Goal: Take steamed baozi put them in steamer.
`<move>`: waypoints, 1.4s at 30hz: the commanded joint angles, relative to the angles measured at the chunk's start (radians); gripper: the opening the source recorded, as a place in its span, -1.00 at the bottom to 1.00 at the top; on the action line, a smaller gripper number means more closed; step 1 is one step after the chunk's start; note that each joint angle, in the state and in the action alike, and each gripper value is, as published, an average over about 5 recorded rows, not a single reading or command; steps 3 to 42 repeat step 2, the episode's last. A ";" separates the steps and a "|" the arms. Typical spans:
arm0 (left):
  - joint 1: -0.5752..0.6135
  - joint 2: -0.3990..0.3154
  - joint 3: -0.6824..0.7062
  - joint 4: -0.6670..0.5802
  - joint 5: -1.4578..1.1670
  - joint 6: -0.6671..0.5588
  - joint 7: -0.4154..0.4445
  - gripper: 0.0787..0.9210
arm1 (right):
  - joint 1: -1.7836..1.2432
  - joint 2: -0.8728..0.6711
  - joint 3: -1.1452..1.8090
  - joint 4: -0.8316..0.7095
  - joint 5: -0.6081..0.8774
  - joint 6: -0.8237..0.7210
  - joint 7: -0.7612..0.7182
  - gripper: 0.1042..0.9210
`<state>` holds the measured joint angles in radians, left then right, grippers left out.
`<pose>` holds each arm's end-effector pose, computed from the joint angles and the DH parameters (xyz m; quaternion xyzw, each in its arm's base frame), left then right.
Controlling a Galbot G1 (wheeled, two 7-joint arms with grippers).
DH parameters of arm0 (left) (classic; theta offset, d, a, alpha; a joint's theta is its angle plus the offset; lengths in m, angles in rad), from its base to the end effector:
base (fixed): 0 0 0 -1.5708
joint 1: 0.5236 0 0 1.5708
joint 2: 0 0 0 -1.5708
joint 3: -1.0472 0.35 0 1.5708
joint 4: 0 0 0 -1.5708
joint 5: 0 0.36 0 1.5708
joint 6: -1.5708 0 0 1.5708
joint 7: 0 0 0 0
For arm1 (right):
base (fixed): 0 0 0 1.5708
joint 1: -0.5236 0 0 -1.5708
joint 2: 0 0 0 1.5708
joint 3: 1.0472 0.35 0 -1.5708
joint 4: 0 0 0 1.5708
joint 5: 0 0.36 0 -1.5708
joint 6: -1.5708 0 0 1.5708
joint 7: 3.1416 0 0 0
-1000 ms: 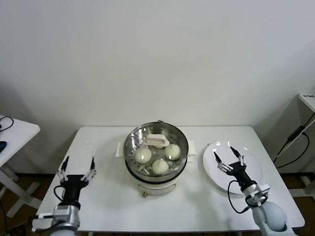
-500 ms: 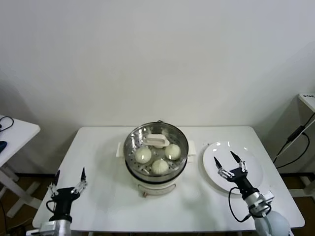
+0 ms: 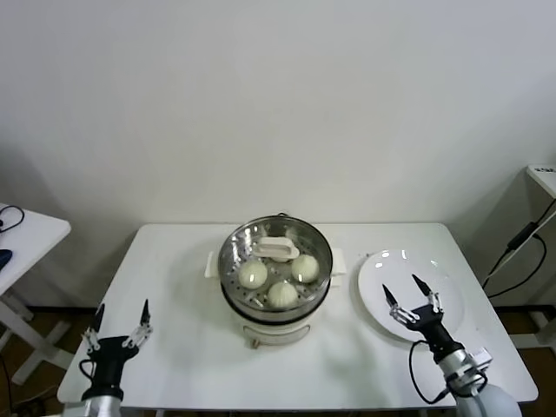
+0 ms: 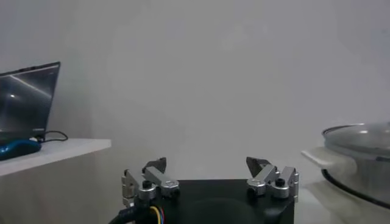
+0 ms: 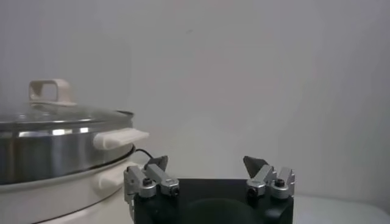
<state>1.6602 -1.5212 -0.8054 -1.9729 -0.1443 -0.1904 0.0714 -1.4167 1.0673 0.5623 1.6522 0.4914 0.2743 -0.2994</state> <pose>0.1427 0.1024 -0.3502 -0.0799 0.9964 0.0296 0.0009 0.2353 -0.1669 -0.3852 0.1535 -0.9881 0.0053 0.0034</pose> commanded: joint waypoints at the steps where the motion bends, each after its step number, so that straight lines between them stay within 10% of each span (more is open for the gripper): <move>1: 0.013 0.000 -0.006 -0.005 -0.023 -0.016 0.021 0.77 | -0.026 -0.001 0.011 0.009 0.009 0.011 -0.002 0.76; 42: 0.014 0.000 -0.006 -0.005 -0.023 -0.016 0.022 0.77 | -0.027 -0.001 0.011 0.009 0.010 0.011 -0.002 0.76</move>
